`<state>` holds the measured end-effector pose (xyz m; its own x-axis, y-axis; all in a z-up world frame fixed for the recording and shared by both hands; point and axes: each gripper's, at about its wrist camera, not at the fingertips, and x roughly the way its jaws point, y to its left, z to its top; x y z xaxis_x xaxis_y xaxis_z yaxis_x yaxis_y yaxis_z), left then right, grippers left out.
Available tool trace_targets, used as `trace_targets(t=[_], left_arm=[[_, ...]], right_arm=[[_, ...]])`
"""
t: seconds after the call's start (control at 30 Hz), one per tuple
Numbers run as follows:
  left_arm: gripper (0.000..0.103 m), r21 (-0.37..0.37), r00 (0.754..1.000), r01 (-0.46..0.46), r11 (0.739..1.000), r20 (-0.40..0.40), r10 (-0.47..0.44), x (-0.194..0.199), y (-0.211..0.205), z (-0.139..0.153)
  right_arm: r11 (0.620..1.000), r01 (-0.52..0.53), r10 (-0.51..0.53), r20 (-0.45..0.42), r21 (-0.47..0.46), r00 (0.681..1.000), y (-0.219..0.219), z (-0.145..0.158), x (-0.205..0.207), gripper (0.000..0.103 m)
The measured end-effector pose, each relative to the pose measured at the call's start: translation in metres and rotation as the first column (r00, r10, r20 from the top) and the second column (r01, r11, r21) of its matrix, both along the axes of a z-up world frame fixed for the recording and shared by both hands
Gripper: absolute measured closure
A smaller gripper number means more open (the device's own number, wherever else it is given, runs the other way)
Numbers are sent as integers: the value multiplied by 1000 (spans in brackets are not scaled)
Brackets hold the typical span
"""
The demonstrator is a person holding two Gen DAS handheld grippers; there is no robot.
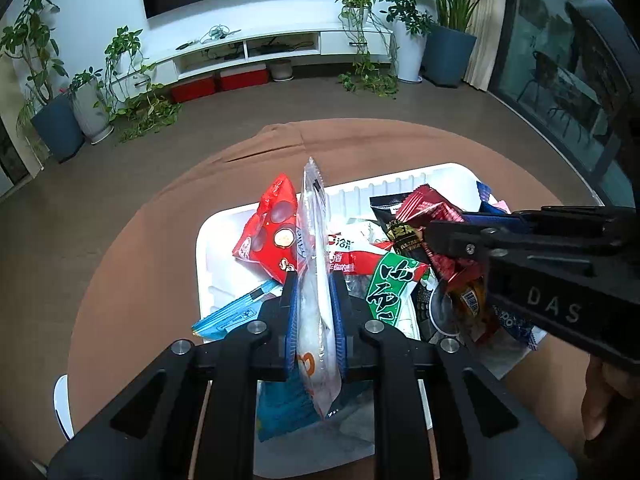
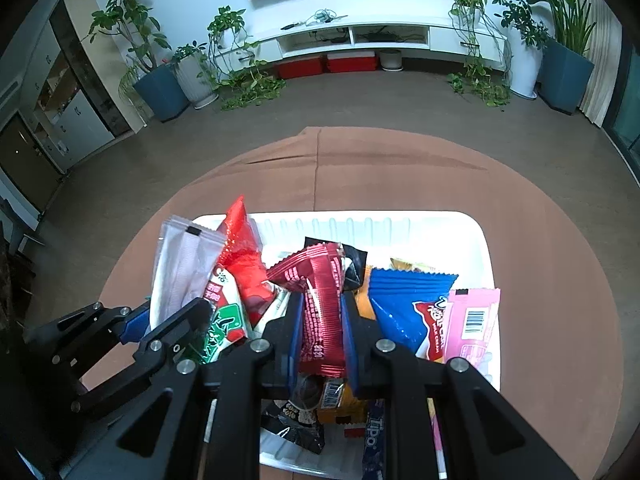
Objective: Organize snacks
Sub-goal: 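Open both tools to release the white and red packets in the tray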
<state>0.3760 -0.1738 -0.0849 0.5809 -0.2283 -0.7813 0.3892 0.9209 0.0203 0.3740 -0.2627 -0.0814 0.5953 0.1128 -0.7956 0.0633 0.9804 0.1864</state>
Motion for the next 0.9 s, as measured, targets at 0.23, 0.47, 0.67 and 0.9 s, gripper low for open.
trace_targets(t=[0.23,0.47,0.67,0.9], left_arm=[[85,-12,1000,6,1000,2,-6,1,1,-3],[56,-15,1000,-11,1000,8,11,1,8,-4],[50,-27,1000,-11,1000,11,12,-1,12,-2],[48,-47,999,-14,999,29,15,-7,17,2]], right_arm=[[1000,-1,1,-18,-12,1000,1,-6,3,80],[1000,-5,4,-15,-28,1000,4,-4,1,73],[1000,-6,6,0,-29,1000,5,2,-2,66],[999,2,-1,22,-34,1000,4,12,-7,62]])
